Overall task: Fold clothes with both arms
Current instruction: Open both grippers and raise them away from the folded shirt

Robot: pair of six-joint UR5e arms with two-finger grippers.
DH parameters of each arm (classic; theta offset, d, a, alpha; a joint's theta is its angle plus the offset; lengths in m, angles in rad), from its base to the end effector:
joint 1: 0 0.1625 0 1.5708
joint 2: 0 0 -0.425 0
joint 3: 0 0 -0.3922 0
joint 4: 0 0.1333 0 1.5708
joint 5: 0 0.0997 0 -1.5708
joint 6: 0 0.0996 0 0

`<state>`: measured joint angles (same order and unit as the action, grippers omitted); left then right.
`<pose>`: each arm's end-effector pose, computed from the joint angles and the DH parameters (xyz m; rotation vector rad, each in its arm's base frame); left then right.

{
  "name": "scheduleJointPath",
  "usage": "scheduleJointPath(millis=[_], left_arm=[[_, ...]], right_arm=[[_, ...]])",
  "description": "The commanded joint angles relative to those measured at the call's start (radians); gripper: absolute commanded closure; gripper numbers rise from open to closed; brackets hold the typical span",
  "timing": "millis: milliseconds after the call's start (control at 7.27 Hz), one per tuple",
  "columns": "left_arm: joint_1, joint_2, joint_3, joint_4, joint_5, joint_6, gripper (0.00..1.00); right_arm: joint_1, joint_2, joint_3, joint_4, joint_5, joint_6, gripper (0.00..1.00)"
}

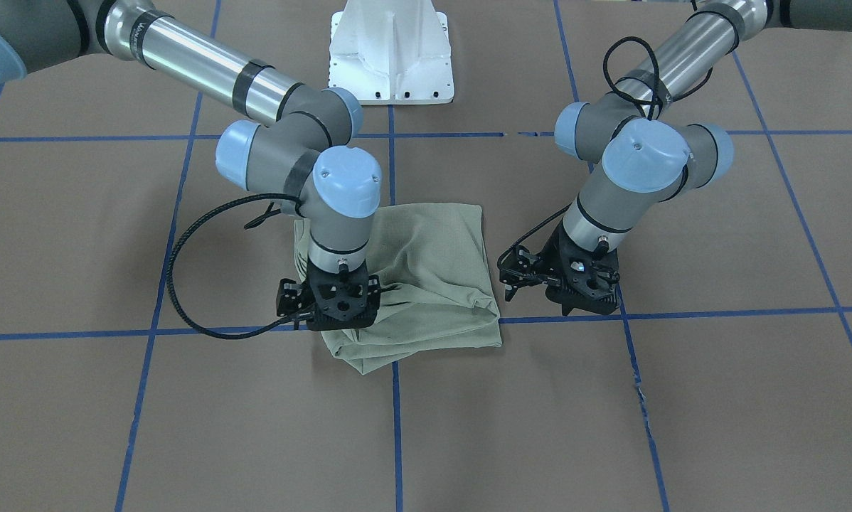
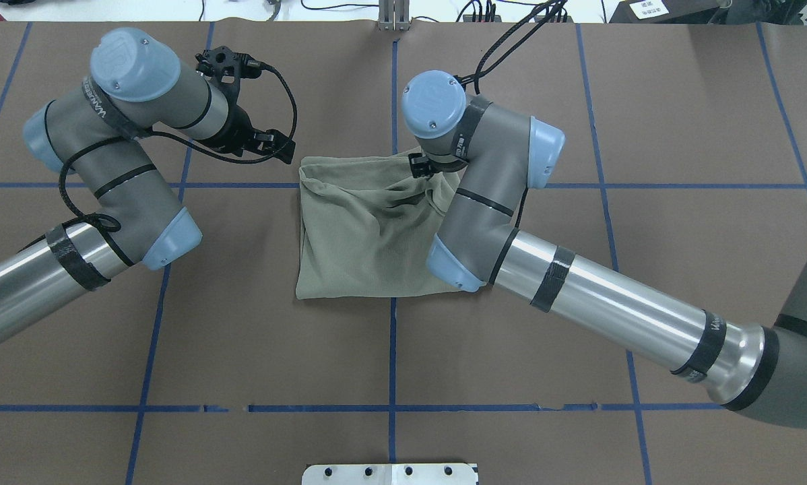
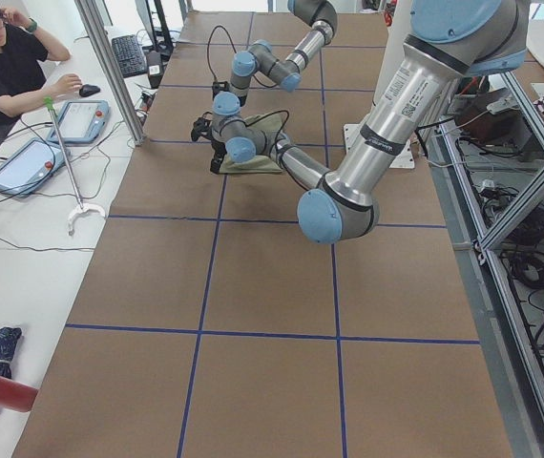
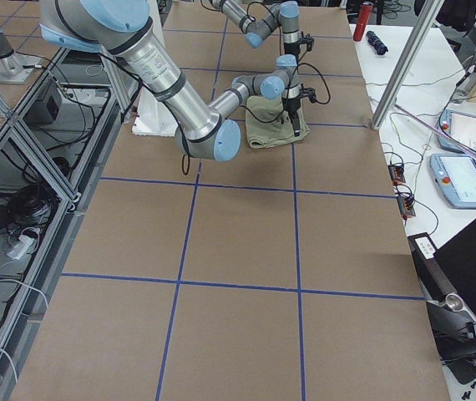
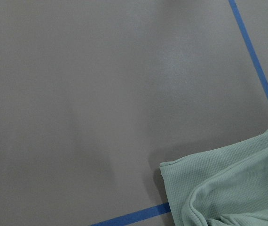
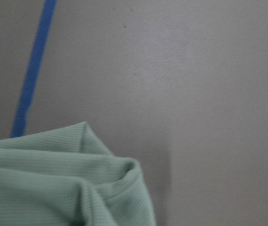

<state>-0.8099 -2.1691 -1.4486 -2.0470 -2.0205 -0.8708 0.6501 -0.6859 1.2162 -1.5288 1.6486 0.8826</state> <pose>0.4305 -0.5827 0.3047 0.3385 0.9644 0.1139 -0.5647 -0.5871 0.2628 0.2955 -0.4956 -0.0593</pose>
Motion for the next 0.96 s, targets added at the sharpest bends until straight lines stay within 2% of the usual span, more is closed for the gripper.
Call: scheduleJointPath(millis=[0,275,412,550,825], left_arm=[[0.0,0.0,-0.001,-0.001,0.0,-0.001,0.0],[0.002,0.0,-0.001,-0.001,0.0,-0.014,0.0],[0.002,0.0,-0.001,-0.001,0.0,-0.014,0.0],[0.002,0.0,-0.001,-0.001,0.0,-0.011,0.0],[0.002,0.008,0.002,-0.007,0.0,-0.01,0.0]], right_arm=[[0.072,-0.085,-0.007,0.006,-0.029,-0.181,0.0],[0.112,-0.081,-0.006,0.036,-0.01,-0.225,0.0],[0.112,-0.034,-0.006,0.041,0.081,-0.153,0.0],[0.105,0.027,-0.003,0.041,0.141,0.001,0.0],[0.013,0.069,0.026,0.038,0.154,0.256,0.02]])
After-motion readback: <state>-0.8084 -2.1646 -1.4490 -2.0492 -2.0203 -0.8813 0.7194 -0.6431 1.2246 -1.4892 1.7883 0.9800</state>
